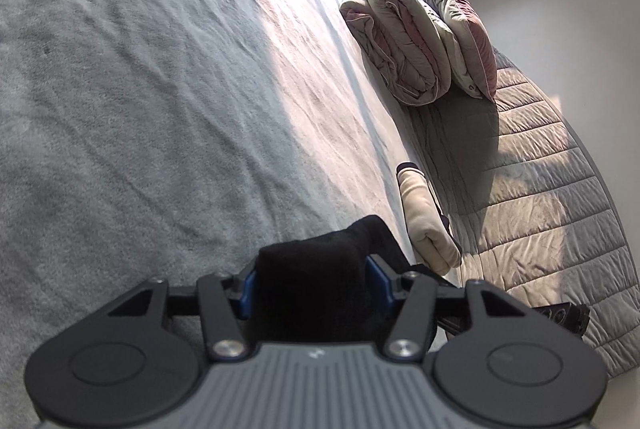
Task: Fold clothes
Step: 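Grasp the black bundle's ends with the left gripper while the right gripper grasps the other end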
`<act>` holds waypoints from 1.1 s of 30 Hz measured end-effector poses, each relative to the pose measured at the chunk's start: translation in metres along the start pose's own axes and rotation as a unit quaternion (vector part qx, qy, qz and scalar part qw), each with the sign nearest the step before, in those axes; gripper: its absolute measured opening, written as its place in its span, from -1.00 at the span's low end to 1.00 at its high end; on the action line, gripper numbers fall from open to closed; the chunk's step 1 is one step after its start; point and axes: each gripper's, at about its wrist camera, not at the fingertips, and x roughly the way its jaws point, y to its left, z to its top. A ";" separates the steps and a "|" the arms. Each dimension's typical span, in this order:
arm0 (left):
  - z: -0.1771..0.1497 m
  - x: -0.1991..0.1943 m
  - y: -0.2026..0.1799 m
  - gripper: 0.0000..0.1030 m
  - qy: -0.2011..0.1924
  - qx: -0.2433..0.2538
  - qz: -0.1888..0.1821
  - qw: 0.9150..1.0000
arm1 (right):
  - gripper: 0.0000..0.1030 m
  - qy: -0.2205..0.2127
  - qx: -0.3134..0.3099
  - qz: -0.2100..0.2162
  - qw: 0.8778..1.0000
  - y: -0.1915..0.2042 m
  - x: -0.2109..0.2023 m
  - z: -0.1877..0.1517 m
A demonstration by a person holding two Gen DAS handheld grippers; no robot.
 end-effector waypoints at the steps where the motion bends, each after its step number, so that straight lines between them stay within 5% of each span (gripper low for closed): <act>1: 0.001 0.002 -0.001 0.01 -0.001 0.002 -0.001 1.000 | 0.14 0.008 -0.005 0.000 1.000 -0.001 0.005 -0.001; 5: 0.004 0.011 -0.002 -0.47 0.004 0.012 -0.002 1.000 | 0.15 0.032 -0.019 0.006 0.999 -0.004 0.019 -0.002; 11: 0.013 0.007 -0.010 -0.58 -0.003 0.058 -0.003 0.998 | 0.15 0.044 -0.043 0.011 0.998 -0.003 0.027 0.003; 16: 0.021 0.004 -0.008 -0.50 -0.005 0.064 0.024 0.998 | 0.18 0.063 -0.044 0.007 0.997 0.001 0.030 0.007; 23: 0.017 -0.017 -0.008 0.02 0.023 0.046 0.050 0.997 | 0.15 0.076 -0.045 -0.003 0.996 -0.004 0.021 0.011; 33: -0.005 -0.019 -0.003 -0.06 0.046 0.049 0.043 0.997 | 0.11 0.104 0.019 0.048 0.993 -0.020 0.018 0.004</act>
